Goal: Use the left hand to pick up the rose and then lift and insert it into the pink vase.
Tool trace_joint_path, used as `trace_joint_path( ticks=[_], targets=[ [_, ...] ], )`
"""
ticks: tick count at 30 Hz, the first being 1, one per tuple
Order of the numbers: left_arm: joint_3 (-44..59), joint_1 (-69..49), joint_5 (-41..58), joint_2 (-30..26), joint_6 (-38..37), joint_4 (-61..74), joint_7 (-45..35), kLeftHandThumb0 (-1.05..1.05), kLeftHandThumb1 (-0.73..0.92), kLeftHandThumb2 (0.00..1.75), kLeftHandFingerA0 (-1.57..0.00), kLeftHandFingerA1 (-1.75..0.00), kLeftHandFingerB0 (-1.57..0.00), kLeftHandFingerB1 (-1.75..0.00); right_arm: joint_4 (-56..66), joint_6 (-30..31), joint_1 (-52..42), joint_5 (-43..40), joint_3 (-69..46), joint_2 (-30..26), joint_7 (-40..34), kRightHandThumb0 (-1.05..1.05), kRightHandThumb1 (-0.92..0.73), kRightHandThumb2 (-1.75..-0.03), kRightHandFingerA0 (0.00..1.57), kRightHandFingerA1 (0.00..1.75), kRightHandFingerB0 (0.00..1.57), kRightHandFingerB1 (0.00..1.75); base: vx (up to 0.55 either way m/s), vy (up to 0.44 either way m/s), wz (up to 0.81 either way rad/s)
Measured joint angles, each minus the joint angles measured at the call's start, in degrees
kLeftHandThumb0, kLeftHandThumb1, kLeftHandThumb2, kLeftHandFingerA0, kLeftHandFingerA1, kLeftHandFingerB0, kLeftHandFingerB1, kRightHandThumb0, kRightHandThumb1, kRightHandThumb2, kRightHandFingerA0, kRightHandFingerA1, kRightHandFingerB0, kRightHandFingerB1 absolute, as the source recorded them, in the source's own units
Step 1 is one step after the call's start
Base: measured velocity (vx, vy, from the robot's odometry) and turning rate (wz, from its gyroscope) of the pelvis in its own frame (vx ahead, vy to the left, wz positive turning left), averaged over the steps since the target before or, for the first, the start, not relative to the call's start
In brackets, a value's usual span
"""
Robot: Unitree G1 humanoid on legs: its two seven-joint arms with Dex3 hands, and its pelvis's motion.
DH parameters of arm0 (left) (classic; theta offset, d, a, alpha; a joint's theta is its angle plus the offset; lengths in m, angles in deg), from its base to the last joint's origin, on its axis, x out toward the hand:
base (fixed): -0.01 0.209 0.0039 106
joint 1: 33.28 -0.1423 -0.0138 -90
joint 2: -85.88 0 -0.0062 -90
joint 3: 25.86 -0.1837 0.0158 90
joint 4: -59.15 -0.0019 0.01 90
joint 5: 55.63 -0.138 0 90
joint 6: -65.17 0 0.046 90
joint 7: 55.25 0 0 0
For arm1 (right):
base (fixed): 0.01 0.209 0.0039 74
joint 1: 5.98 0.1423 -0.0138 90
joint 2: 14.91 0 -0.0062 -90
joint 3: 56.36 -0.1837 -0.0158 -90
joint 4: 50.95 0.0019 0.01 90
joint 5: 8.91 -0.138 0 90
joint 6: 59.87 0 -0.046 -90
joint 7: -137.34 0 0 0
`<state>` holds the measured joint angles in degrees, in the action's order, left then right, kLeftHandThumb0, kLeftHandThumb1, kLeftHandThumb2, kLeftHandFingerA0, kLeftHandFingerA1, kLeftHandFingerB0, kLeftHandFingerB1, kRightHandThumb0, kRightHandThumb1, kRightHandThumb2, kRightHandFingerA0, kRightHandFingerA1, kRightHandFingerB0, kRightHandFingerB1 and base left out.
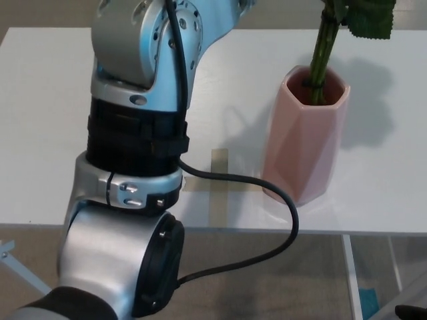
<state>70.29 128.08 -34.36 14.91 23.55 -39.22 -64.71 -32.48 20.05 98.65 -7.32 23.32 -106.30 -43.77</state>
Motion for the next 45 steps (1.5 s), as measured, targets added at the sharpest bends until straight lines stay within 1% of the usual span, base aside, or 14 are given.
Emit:
trace_joint_path(
  ticks=[1,2,22,23,33,38,45],
  targets=[
    [-0.1,0.0,0.0,-0.1,-0.1,0.0,0.0,-0.15,0.85,0.65,-0.88,-1.51,-0.78,-0.87,0.0,0.0,0.0,0.0,0.0,0.0,0.0,-0.33,-0.6,-0.58,0.66,0.48,0.57,0.43,0.0,0.0,0.0],
    [-0.1,0.0,0.0,-0.1,-0.2,-0.1,0.0,-0.15,0.83,0.7,-0.86,-1.54,-0.78,-0.87,0.0,0.0,0.0,0.0,0.0,0.0,0.0,-0.33,-0.61,-0.58,0.66,0.48,0.57,0.43,0.0,0.0,0.0],
    [-1.8,-0.2,-0.5,-1.2,-3.6,-3.2,-0.9,-0.15,0.82,0.68,-0.83,-1.54,-0.77,-0.87,0.0,0.2,1.1,0.0,0.1,0.0,0.3,-0.32,-0.61,-0.58,0.67,0.48,0.57,0.43,0.0,0.0,0.0],
    [-2.0,-0.3,-0.5,-1.3,-3.9,-3.3,-1.0,-0.16,0.84,0.64,-0.86,-1.49,-0.77,-0.85,0.0,0.2,1.2,0.0,0.1,0.0,0.3,-0.32,-0.61,-0.58,0.67,0.48,0.57,0.43,0.0,0.0,0.0],
    [-6.5,-1.5,-2.8,-1.8,-5.6,-3.7,-1.1,-0.15,0.84,0.64,-0.85,-1.5,-0.77,-0.86,0.0,0.3,1.3,0.0,0.2,0.0,0.5,-0.32,-0.61,-0.58,0.66,0.48,0.57,0.43,0.0,0.0,0.0],
    [-7.5,-2.1,-3.4,-1.8,-6.0,-4.0,-1.1,-0.15,0.85,0.64,-0.82,-1.49,-0.75,-0.88,0.0,0.3,1.3,0.1,0.5,0.0,0.5,-0.32,-0.61,-0.58,0.66,0.48,0.57,0.43,0.0,0.0,0.0],
    [-7.9,-2.1,-4.3,-1.6,-6.0,-4.1,-1.1,-0.15,0.84,0.65,-0.82,-1.46,-0.74,-0.89,0.1,0.3,1.3,0.0,0.5,-0.1,0.8,-0.32,-0.61,-0.58,0.66,0.48,0.57,0.43,0.0,0.0,0.0]
  ],
)
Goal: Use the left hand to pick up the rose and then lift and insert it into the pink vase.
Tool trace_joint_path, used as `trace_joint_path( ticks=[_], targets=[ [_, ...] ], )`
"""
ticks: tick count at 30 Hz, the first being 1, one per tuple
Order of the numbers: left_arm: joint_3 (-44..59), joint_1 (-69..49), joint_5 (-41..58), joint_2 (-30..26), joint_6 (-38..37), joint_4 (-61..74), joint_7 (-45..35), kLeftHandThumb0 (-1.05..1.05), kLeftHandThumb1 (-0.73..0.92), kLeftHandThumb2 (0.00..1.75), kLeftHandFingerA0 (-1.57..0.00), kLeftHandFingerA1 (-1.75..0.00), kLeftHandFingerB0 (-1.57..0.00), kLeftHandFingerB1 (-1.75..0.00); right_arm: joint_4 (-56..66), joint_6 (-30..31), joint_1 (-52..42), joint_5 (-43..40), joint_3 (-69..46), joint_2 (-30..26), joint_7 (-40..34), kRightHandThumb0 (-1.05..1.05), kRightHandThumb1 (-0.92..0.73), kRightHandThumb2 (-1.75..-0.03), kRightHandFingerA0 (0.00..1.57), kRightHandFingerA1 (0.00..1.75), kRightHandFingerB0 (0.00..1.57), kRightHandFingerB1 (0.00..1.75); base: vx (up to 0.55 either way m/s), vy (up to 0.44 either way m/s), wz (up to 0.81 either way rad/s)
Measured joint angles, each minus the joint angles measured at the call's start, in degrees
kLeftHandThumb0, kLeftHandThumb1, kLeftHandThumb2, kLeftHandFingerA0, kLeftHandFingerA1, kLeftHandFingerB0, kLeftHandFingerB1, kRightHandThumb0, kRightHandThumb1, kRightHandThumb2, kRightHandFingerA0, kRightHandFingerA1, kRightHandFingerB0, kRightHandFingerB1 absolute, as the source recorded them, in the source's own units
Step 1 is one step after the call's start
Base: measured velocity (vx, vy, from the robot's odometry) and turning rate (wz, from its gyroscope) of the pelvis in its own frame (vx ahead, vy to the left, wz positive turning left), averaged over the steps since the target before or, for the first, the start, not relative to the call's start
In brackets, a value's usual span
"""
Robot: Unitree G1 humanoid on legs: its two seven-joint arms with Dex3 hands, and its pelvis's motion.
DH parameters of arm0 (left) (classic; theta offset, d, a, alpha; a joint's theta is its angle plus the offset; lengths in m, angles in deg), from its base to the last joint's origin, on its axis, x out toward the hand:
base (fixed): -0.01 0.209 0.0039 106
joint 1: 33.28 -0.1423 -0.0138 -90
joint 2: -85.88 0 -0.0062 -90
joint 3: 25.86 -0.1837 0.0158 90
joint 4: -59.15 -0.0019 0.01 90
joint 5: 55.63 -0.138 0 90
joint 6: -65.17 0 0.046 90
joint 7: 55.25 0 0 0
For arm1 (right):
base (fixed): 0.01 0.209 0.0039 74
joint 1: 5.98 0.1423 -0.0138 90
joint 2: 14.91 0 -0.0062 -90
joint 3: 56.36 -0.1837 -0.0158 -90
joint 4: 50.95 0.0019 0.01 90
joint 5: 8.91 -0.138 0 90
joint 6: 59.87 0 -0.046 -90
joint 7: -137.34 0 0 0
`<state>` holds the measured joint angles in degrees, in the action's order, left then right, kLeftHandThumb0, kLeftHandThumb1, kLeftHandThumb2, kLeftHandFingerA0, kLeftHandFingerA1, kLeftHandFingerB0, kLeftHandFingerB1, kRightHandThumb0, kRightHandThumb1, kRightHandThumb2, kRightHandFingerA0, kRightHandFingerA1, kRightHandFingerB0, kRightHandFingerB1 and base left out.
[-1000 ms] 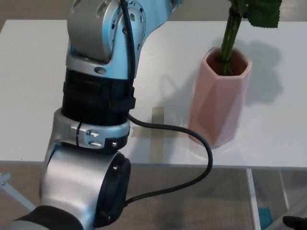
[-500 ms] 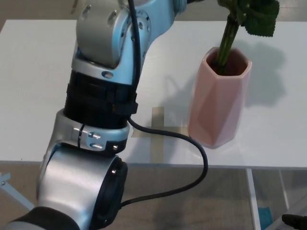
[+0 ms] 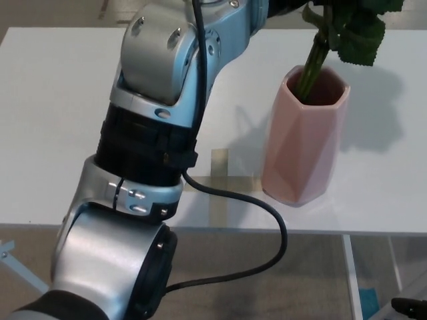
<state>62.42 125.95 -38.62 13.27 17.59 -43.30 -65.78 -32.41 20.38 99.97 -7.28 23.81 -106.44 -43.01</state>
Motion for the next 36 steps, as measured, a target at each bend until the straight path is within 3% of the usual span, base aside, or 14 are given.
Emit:
trace_joint_path(
  ticks=[16,18,19,20,21,22,23,24,25,27,28,36],
  targets=[
    [-0.2,-5.1,-0.4,1.8,-2.3,-1.0,-0.7,-0.16,0.84,0.67,-0.83,-1.45,-0.78,-0.83,0.1,0.0,0.3,0.0,0.1,-0.1,0.4,-0.32,-0.61,-0.58,0.66,0.48,0.57,0.43,0.0,0.0,0.0],
    [-0.3,-5.5,-0.5,2.1,-2.7,-1.0,-0.7,-0.17,0.85,0.65,-0.86,-1.41,-0.82,-0.74,0.1,0.0,0.3,0.0,0.1,-0.1,0.4,-0.32,-0.61,-0.58,0.66,0.48,0.56,0.43,0.0,0.0,0.0],
    [-0.3,-5.8,-0.6,2.3,-2.8,-1.0,-0.6,-0.18,0.83,0.67,-0.9,-1.35,-0.85,-0.61,0.1,0.0,0.3,0.0,0.1,-0.1,0.4,-0.32,-0.61,-0.58,0.66,0.48,0.56,0.43,0.0,0.0,0.0],
    [-0.4,-6.0,-0.7,2.3,-2.9,-1.0,-0.6,-0.27,0.73,0.63,-1.0,-0.64,-0.57,-0.4,0.1,0.0,0.3,0.0,0.1,-0.1,0.4,-0.32,-0.61,-0.58,0.66,0.48,0.56,0.43,0.0,0.0,0.0],
    [-0.7,-6.3,-0.8,2.2,-3.0,-1.0,-0.6,-0.35,0.69,0.61,-0.73,-0.46,-0.34,-0.32,0.1,0.0,0.3,0.0,0.1,-0.1,0.4,-0.32,-0.61,-0.58,0.66,0.48,0.56,0.43,0.0,0.0,0.0],
    [-1.8,-6.4,-1.1,1.5,-3.0,-1.0,-0.9,-0.35,0.69,0.61,-0.73,-0.46,-0.34,-0.32,0.1,0.0,0.4,0.0,0.1,-0.1,0.4,-0.32,-0.61,-0.58,0.66,0.48,0.56,0.43,0.0,0.0,0.0],
    [-2.4,-6.4,-1.2,1.1,-3.0,-1.0,-1.1,-0.51,0.51,0.72,-0.23,-0.42,-0.09,-0.31,0.1,0.0,0.4,0.0,0.1,-0.1,0.4,-0.32,-0.61,-0.58,0.65,0.48,0.56,0.43,0.0,0.0,0.0],
    [-3.6,-6.4,-1.4,0.0,-3.0,-1.0,-1.8,-0.71,0.45,0.77,0.0,-0.06,0.0,-0.08,0.1,0.0,0.4,0.0,0.1,-0.1,0.5,-0.32,-0.61,-0.58,0.65,0.48,0.56,0.43,0.0,0.0,0.0],
    [-4.5,-6.4,-1.5,-0.9,-2.8,-1.0,-2.4,-0.85,0.48,0.57,0.0,0.0,0.0,-0.01,0.1,0.0,0.4,0.0,0.1,-0.1,0.5,-0.32,-0.61,-0.58,0.65,0.47,0.56,0.43,0.0,0.0,0.0],
    [-7.0,-6.0,-1.9,-3.2,-2.1,-1.2,-4.3,-0.88,0.47,0.59,0.0,0.0,0.0,-0.04,0.1,0.0,0.4,0.0,0.1,-0.1,0.5,-0.32,-0.61,-0.58,0.65,0.47,0.56,0.43,0.0,0.0,0.0],
    [-7.9,-5.7,-1.9,-4.3,-1.7,-1.3,-5.3,-0.93,0.42,0.68,0.0,0.0,0.0,0.0,0.1,0.0,0.4,0.0,0.1,-0.1,0.6,-0.32,-0.61,-0.58,0.65,0.47,0.56,0.43,0.0,0.0,0.0],
    [-11.6,-4.6,-2.5,-8.6,-0.3,-1.2,-11.7,-0.89,0.47,0.6,0.0,0.0,0.0,0.0,0.2,0.0,0.7,-0.1,-0.2,-0.1,1.2,-0.32,-0.61,-0.58,0.65,0.47,0.56,0.43,0.0,0.0,0.0]
  ],
)
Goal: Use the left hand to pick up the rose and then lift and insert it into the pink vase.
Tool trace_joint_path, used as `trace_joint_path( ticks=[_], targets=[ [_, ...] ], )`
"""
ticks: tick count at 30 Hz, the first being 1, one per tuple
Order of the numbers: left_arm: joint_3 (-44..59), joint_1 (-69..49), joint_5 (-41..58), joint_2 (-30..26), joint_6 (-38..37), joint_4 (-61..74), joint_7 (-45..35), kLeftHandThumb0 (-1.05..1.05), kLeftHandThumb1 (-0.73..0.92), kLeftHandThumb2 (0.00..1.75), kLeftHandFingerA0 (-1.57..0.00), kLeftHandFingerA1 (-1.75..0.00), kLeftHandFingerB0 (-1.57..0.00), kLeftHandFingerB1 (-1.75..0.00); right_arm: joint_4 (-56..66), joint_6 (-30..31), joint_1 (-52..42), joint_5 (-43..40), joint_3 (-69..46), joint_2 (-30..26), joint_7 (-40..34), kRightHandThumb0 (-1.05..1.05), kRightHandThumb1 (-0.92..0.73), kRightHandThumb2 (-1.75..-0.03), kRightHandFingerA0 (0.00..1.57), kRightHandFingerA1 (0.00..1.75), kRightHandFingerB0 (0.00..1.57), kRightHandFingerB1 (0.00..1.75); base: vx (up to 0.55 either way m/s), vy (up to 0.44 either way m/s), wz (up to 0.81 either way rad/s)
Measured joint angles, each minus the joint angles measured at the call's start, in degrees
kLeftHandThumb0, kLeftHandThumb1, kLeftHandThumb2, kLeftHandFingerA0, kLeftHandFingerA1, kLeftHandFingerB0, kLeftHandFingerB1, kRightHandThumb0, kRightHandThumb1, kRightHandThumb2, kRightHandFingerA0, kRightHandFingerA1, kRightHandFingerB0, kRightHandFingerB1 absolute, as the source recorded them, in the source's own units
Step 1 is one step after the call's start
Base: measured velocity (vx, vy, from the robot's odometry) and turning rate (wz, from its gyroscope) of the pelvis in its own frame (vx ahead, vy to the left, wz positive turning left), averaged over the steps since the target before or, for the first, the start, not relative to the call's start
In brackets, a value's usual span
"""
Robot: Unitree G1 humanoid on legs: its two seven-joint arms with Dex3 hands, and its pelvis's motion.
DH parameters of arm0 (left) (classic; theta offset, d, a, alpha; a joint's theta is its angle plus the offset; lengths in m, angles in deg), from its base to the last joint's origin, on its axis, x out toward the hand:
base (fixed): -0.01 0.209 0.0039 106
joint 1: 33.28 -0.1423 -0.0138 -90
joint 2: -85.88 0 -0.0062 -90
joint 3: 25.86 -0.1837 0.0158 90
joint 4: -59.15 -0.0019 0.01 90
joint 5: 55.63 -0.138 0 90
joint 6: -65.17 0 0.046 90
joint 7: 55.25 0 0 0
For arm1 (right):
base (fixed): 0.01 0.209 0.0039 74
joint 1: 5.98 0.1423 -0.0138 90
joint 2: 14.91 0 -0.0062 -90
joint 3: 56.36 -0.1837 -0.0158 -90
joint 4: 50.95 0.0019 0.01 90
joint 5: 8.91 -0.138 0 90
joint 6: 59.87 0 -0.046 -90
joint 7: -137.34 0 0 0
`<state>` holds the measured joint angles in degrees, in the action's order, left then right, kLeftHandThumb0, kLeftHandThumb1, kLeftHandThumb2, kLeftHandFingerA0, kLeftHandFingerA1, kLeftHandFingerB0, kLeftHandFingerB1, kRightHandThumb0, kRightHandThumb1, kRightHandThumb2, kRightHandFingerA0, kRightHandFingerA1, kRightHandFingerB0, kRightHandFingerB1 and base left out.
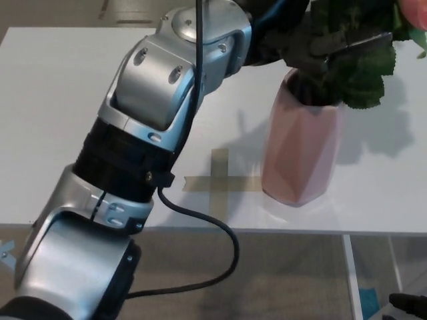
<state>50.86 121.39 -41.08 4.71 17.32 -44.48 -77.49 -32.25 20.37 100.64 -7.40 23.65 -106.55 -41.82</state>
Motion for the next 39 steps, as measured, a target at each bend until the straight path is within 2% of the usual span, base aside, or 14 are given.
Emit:
trace_joint_path(
  ticks=[16,28,39],
  targets=[
    [1.8,-1.7,0.2,-5.9,0.2,0.3,-7.5,-0.88,0.49,0.58,0.0,0.0,0.0,0.0,0.3,0.2,0.8,0.0,-0.4,0.0,0.5,-0.33,-0.61,-0.58,0.64,0.47,0.55,0.43,0.0,0.0,0.0],
    [8.4,-4.2,2.8,-14.8,3.4,7.7,-13.8,-0.84,0.5,0.57,0.0,0.0,0.0,0.0,0.2,0.2,0.8,0.0,-0.5,0.0,0.5,-0.33,-0.61,-0.58,0.65,0.47,0.56,0.43,0.0,0.0,0.0],
    [9.4,-6.1,4.8,-20.9,5.2,12.2,-18.4,-0.83,0.5,0.56,0.0,0.0,0.0,-0.02,-0.1,0.2,0.6,0.1,-0.1,0.0,0.3,-0.33,-0.61,-0.58,0.64,0.47,0.57,0.43,0.0,0.0,0.0]
  ],
)
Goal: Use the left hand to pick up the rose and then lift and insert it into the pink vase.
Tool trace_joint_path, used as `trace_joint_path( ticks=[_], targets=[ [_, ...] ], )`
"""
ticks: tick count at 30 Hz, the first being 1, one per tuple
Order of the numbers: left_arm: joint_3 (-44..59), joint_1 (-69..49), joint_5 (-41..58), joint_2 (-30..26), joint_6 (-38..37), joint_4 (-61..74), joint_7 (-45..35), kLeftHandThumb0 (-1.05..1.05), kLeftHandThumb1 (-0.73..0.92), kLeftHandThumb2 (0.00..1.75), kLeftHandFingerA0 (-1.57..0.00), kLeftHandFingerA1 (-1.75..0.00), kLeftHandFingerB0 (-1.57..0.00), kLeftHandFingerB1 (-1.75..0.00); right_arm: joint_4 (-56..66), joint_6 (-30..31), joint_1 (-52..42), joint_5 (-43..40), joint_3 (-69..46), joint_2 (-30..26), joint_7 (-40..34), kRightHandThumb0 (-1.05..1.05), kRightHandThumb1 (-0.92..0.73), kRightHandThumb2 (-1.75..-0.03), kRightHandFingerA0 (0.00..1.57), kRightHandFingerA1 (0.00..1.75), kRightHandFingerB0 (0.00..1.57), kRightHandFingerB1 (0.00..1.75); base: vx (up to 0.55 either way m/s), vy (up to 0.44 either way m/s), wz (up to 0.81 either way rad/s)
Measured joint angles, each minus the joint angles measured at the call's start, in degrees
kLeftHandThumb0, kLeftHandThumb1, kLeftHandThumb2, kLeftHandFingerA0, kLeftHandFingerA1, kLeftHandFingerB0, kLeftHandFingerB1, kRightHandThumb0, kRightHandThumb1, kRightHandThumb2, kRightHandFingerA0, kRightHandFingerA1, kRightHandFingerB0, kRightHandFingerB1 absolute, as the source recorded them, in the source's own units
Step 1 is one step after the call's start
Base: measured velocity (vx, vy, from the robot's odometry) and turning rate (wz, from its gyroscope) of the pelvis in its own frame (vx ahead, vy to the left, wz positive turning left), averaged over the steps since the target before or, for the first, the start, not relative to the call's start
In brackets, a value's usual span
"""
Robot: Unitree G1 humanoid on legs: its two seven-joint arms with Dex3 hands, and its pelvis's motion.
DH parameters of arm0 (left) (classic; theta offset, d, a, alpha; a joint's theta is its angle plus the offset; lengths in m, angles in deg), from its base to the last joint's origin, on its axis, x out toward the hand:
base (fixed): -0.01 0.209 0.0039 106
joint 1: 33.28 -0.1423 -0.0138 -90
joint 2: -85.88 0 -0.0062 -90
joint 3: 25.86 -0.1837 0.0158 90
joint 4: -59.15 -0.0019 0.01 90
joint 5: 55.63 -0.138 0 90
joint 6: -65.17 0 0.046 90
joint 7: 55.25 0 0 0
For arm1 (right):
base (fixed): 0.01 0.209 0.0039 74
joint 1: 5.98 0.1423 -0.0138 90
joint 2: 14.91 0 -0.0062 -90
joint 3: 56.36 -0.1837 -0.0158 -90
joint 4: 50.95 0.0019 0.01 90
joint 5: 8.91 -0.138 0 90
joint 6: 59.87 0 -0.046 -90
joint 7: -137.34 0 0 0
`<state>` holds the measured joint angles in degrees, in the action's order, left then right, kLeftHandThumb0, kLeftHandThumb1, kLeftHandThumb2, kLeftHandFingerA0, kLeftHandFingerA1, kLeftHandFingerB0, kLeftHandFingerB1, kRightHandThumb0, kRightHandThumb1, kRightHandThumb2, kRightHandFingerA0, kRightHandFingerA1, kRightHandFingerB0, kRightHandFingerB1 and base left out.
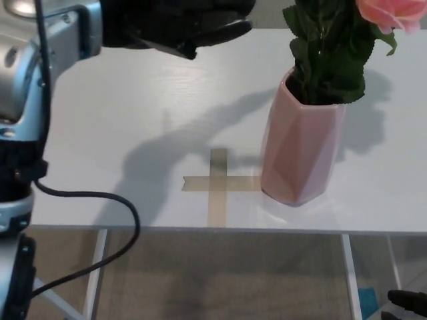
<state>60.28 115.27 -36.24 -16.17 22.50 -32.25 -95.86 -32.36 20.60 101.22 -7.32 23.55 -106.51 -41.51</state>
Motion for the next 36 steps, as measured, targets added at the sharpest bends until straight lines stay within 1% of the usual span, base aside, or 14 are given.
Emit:
trace_joint_path(
  ticks=[5,6,8,11,12,15,16,17,18,19,32,33,35,36],
  targets=[
    [4.6,-6.6,2.2,-5.3,0.4,5.3,-2.9,-0.84,0.47,0.6,0.0,0.0,0.0,-0.04,0.0,0.0,0.0,0.0,0.1,0.0,0.0,-0.33,-0.61,-0.58,0.64,0.47,0.57,0.43,0.0,0.0,0.0],
    [6.0,-8.7,2.6,-6.1,0.3,6.8,-3.3,-0.74,0.42,0.82,0.0,-0.01,0.0,-0.08,0.1,0.0,0.0,0.0,0.1,0.0,0.0,-0.33,-0.61,-0.58,0.64,0.47,0.56,0.43,0.0,0.0,0.0],
    [8.8,-13.4,3.5,-7.2,0.2,9.7,-3.9,-0.77,0.37,0.72,0.0,-0.04,0.0,-0.12,0.0,0.0,-0.2,0.0,0.1,0.0,0.0,-0.33,-0.61,-0.58,0.64,0.47,0.57,0.43,0.0,0.0,0.0],
    [13.0,-20.9,4.0,-7.2,-0.7,13.6,-3.9,-0.66,0.42,0.78,-0.05,-0.38,-0.01,-0.27,0.0,0.0,-0.3,0.0,0.1,0.0,0.0,-0.33,-0.61,-0.58,0.64,0.47,0.57,0.43,0.0,0.0,0.0],
    [14.5,-23.5,4.1,-7.0,-1.1,14.9,-3.9,-0.33,0.2,0.83,0.0,-0.48,0.0,-0.47,0.0,0.0,-0.3,0.0,0.2,0.0,0.0,-0.33,-0.61,-0.58,0.64,0.47,0.57,0.43,0.0,0.0,0.0],
    [19.4,-31.3,4.3,-5.9,-2.7,18.8,-3.8,-0.61,0.45,0.55,-0.21,-0.33,-0.17,-0.27,-0.1,0.0,-0.6,0.1,0.2,0.0,0.0,-0.33,-0.61,-0.58,0.64,0.47,0.56,0.43,0.0,0.0,0.0],
    [20.7,-33.3,4.4,-5.4,-3.1,19.8,-3.8,-0.3,0.21,0.84,-0.09,-0.51,-0.07,-0.49,-0.1,0.0,-0.6,0.1,0.2,0.0,0.0,-0.34,-0.61,-0.58,0.65,0.47,0.57,0.43,0.0,0.0,0.0],
    [22.8,-36.1,4.5,-4.7,-3.8,21.2,-3.8,-0.3,0.21,0.84,-0.09,-0.51,-0.07,-0.49,-0.1,0.0,-0.8,0.1,0.2,0.0,-0.1,-0.34,-0.61,-0.58,0.65,0.47,0.57,0.43,0.0,0.0,0.0],
    [24.6,-38.6,4.7,-4.0,-4.4,22.5,-3.9,-0.57,0.46,0.55,-0.3,-0.36,-0.29,-0.31,-0.2,0.0,-1.0,0.1,0.2,0.0,-0.1,-0.34,-0.61,-0.58,0.66,0.47,0.56,0.43,0.0,0.0,0.0],
    [26.1,-40.8,5.0,-3.5,-4.9,23.6,-3.9,-0.56,0.46,0.55,-0.31,-0.36,-0.33,-0.32,-0.2,0.0,-1.1,0.1,0.2,0.0,-0.1,-0.34,-0.61,-0.58,0.67,0.48,0.57,0.43,0.0,0.0,0.0],
    [43.0,-74.9,8.8,3.6,-13.1,28.7,-10.5,-0.56,0.49,0.55,-0.29,-0.34,-0.24,-0.29,-0.8,0.0,-3.6,0.1,0.6,0.0,-0.5,-0.33,-0.61,-0.58,0.67,0.48,0.56,0.42,0.0,0.0,0.0],
    [43.1,-76.7,8.7,4.2,-14.0,28.1,-11.0,-0.29,0.28,0.88,-0.1,-0.51,-0.09,-0.5,-0.8,0.0,-3.7,0.1,0.6,0.0,-0.5,-0.33,-0.61,-0.58,0.67,0.48,0.56,0.42,0.0,0.0,0.0],
    [43.0,-79.6,8.5,5.0,-15.8,26.2,-11.5,-0.29,0.31,0.89,-0.08,-0.5,-0.06,-0.49,-0.8,0.0,-3.8,0.1,0.6,0.0,-0.5,-0.33,-0.61,-0.58,0.67,0.48,0.56,0.42,0.0,0.0,0.0],
    [42.7,-80.9,8.3,5.3,-16.8,24.7,-11.7,-0.55,0.54,0.57,-0.23,-0.33,-0.18,-0.28,-0.8,0.0,-4.0,0.1,0.7,0.0,-0.5,-0.33,-0.61,-0.58,0.68,0.48,0.56,0.42,0.0,0.0,0.0]
  ],
)
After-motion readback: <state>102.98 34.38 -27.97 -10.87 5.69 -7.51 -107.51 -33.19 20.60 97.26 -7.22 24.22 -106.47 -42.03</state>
